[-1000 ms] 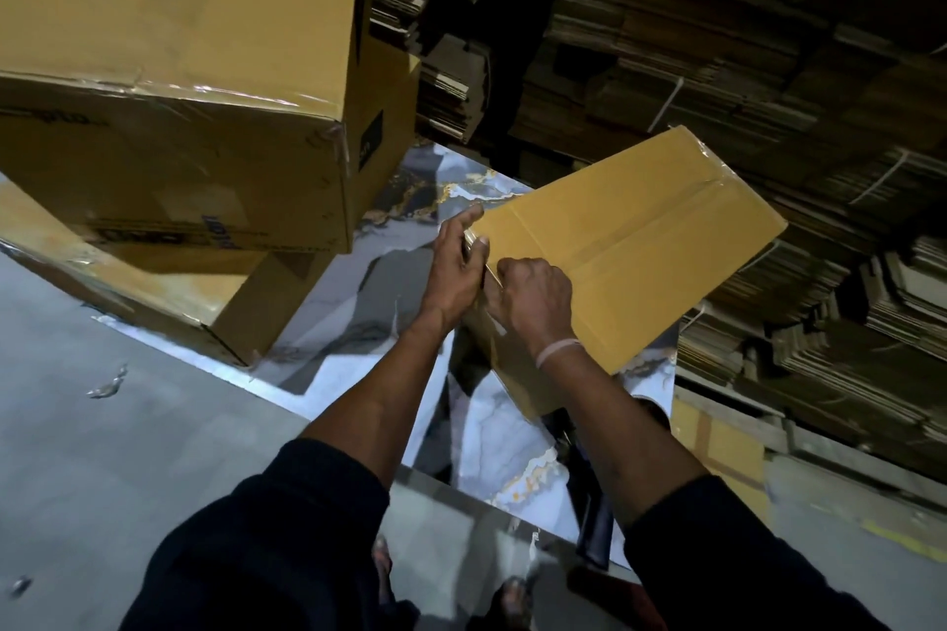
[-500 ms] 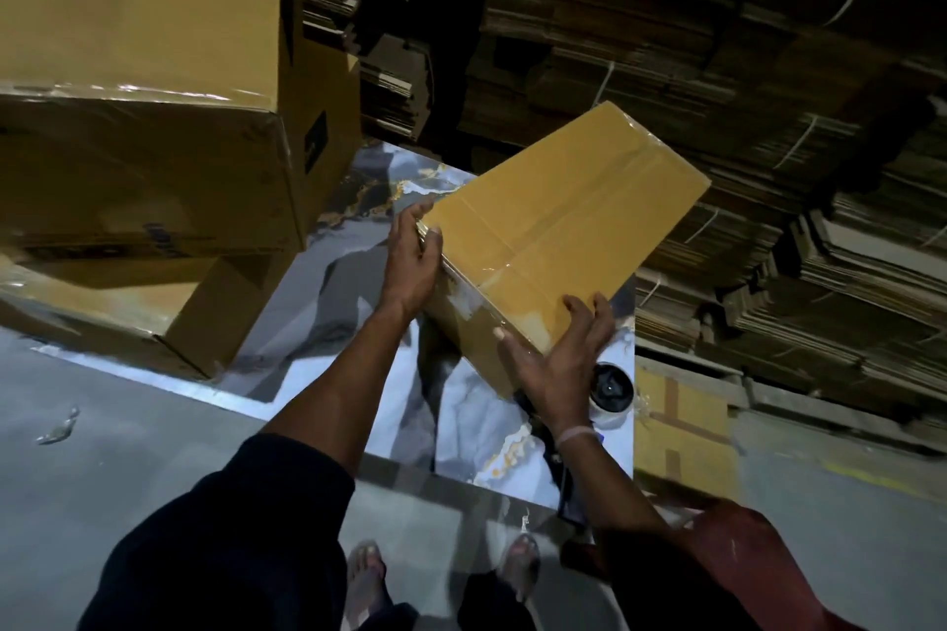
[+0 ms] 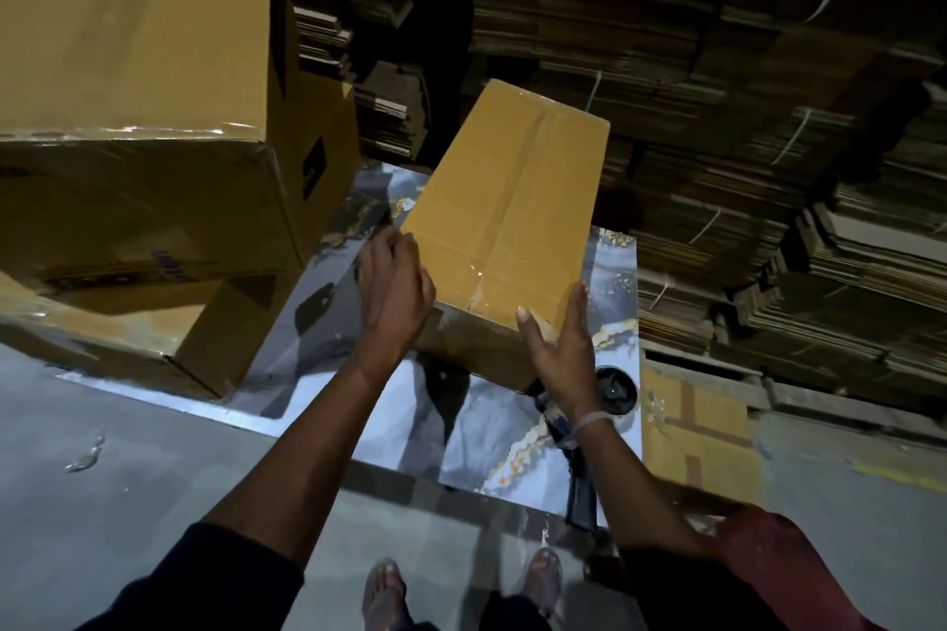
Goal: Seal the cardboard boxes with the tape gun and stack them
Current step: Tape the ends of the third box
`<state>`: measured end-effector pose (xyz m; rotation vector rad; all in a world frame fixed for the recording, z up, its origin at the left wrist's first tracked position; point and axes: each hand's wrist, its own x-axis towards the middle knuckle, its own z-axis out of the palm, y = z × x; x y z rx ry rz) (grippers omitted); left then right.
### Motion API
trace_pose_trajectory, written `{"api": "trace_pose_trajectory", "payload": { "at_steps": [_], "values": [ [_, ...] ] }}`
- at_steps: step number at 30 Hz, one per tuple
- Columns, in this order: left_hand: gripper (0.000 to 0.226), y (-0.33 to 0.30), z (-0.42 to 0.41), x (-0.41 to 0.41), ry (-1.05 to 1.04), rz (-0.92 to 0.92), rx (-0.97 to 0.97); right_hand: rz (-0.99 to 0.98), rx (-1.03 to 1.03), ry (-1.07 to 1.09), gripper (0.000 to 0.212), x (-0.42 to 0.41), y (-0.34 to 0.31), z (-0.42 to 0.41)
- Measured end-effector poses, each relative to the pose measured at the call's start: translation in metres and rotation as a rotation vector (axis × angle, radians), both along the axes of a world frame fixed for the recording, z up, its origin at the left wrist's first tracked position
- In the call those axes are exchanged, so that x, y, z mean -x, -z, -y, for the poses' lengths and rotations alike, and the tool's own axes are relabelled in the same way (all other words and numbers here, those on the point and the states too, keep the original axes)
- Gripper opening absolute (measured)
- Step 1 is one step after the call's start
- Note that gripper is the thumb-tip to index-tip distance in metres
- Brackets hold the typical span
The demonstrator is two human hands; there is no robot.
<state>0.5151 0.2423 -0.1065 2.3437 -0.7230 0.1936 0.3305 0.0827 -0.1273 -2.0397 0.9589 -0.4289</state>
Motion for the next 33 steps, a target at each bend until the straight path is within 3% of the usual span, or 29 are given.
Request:
{"api": "trace_pose_trajectory", "payload": {
  "at_steps": [4, 8, 13, 17, 21, 23, 26, 30, 33],
  "values": [
    [0.063, -0.007, 0.028, -0.013, 0.001, -0.085, -0.26, 0.234, -0.033, 0.298, 0.081, -0.024, -0.001, -0.03],
    [0.076, 0.003, 0.034, -0.006, -0.086, 0.003, -0.36, 0.435, -0.127, 0.491, 0.054, -0.033, 0.002, -0.043],
    [0.076, -0.001, 0.035, -0.005, -0.111, 0.031, -0.378, 0.517, -0.244, 0.546, 0.064, -0.028, -0.004, -0.059],
    [0.076, -0.002, 0.034, -0.004, -0.097, 0.019, -0.421, 0.339, -0.222, 0.339, 0.092, -0.004, 0.001, -0.048],
    [0.076, 0.0, 0.034, -0.006, -0.092, 0.039, -0.43, 0.372, -0.221, 0.31, 0.076, -0.006, -0.017, -0.026],
    [0.075, 0.0, 0.033, -0.006, -0.089, 0.036, -0.418, 0.298, -0.12, 0.342, 0.068, -0.028, -0.03, -0.022],
    [0.075, -0.002, 0.033, -0.006, -0.096, 0.042, -0.419, 0.081, 0.17, 0.309, 0.075, -0.046, -0.025, -0.036],
    [0.074, 0.001, 0.033, -0.006, -0.098, 0.056, -0.424, 0.079, 0.52, 0.126, 0.097, -0.03, 0.004, -0.033],
    [0.075, 0.001, 0.034, -0.006, -0.098, 0.063, -0.417, 0.051, 0.67, -0.047, 0.098, -0.016, 0.014, -0.017]
  ]
}}
